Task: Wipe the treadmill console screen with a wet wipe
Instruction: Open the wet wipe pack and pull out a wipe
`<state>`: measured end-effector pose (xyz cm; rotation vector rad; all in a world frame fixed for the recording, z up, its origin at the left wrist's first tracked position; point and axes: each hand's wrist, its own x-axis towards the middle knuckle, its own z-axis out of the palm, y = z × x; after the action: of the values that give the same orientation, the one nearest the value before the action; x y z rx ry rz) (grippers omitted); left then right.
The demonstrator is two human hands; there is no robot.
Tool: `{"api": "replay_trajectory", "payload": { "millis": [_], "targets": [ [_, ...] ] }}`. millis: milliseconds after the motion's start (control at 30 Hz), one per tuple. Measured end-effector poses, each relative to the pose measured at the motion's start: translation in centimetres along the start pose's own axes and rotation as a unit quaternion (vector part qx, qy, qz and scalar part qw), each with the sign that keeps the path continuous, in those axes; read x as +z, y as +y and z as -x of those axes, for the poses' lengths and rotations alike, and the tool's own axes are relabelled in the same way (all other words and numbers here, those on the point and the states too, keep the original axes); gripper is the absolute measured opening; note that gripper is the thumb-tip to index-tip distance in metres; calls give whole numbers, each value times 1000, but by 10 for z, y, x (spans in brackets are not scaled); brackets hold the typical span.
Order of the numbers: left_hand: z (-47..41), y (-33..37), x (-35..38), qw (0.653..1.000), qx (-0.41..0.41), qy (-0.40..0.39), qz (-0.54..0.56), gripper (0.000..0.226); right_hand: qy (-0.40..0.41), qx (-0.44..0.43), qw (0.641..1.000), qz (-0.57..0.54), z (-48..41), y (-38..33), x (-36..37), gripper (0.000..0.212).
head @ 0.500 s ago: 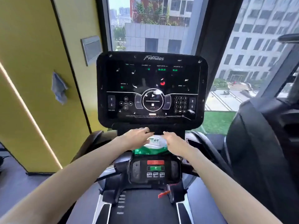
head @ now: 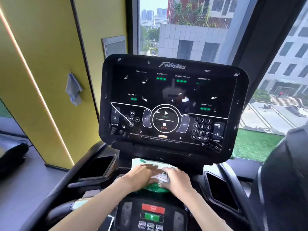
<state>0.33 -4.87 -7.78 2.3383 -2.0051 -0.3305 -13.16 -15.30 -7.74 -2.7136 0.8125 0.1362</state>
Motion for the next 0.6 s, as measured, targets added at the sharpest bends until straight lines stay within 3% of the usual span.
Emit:
{"api": "replay_trajectory", "payload": {
  "millis": [133, 267, 600],
  "targets": [
    [3, -15, 3, 999, 34, 1, 23, 45, 37, -24, 999, 22, 1, -5, 2, 58],
    [2, -19, 4, 998, 42, 18, 52, 41, 38, 9, 999, -17, 4, -4, -1, 56],
    [-15, -21, -5, 999, 12, 32, -41, 35, 37, 62, 994, -79, 1, -6, 3, 67]
  ]
}}
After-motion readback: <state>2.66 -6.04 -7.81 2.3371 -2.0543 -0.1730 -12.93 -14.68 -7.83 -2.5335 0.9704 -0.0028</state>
